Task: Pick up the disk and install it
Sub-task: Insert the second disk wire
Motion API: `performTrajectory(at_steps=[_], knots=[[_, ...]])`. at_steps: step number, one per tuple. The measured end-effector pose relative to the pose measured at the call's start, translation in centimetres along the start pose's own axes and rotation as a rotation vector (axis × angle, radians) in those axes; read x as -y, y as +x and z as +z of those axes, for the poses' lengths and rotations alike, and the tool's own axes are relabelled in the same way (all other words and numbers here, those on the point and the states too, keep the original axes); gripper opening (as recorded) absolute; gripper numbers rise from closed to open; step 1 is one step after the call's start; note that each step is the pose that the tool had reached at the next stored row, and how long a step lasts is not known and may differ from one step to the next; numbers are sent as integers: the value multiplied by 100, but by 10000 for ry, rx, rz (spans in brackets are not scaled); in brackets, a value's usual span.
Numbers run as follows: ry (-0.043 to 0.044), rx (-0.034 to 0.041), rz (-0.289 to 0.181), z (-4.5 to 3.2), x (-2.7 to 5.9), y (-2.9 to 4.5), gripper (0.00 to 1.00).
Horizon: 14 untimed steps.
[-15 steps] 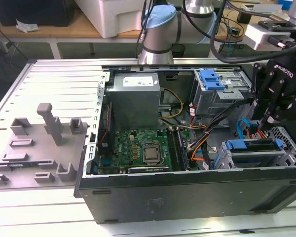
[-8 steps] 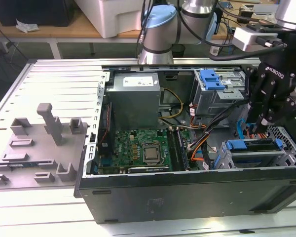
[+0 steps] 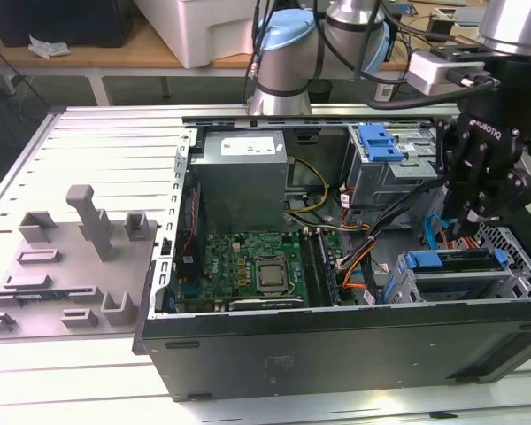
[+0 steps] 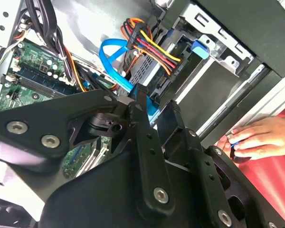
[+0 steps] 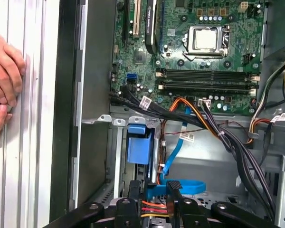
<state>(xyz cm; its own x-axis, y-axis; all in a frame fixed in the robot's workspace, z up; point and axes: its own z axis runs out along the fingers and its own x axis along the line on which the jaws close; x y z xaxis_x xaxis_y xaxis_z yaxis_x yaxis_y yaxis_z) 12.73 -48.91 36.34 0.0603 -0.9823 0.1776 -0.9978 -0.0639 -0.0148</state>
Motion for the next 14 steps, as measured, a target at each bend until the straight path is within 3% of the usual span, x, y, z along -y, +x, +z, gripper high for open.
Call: performTrajectory(at_steps=[8,14], knots=[[273,-51,24,12,-25,-7,36],[209,-63,407,18,-22,-8,36]])
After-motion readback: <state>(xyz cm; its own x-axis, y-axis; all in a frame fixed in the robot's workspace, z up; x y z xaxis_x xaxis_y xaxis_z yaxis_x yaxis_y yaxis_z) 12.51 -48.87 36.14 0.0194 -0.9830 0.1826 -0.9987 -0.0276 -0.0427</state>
